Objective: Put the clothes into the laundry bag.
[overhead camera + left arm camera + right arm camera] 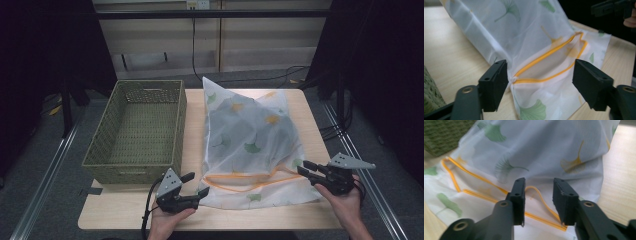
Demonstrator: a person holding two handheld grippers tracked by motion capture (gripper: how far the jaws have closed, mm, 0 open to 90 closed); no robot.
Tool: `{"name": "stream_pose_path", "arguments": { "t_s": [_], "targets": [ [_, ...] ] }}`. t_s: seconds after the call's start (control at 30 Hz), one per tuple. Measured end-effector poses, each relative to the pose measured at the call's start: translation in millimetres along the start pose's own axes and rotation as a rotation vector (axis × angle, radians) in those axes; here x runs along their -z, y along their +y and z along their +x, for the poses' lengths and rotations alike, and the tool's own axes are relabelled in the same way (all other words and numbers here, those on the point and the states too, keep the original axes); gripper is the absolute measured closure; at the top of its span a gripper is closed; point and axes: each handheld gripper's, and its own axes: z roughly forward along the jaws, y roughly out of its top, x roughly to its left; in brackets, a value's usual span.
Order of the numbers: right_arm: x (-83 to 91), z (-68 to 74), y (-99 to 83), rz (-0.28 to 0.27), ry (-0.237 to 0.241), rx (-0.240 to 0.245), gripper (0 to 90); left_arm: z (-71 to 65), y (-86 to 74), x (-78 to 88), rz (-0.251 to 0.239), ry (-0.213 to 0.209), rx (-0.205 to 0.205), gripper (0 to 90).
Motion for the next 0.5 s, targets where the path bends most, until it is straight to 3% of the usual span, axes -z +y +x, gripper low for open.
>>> {"name": "stream_pose_path", "arguments": {
  "t_s": [0.07,0.2,0.23,0.3,0.43,0.5],
  "targets": [
    [8.2,5.4,-0.8,-0.040,0.007,-0.011,55.8,-6.2,-0.6,5.6,-0.027,0.037,-0.033,24.9],
    [20.3,16.3,-6.5,-0.068,0.021,-0.017,52.5,-10.0,-2.5,16.5,-0.081,0.051,-0.050,21.4],
    [21.8,18.0,-7.7,-0.066,0.036,-0.013,54.1,-12.7,-2.9,18.3,-0.092,0.076,-0.034,21.4],
    [26.6,25.8,-10.9,-0.065,0.051,-0.002,50.9,-14.5,-3.7,23.0,-0.085,0.061,-0.014,19.7],
    [35.8,32.5,-14.5,-0.083,0.046,-0.003,44.2,-19.7,-5.6,32.5,-0.115,0.059,-0.027,19.0],
    [42.2,33.5,-17.8,-0.088,0.031,-0.021,42.3,-19.5,-7.4,36.4,-0.127,0.080,-0.027,18.1]
  ]
}}
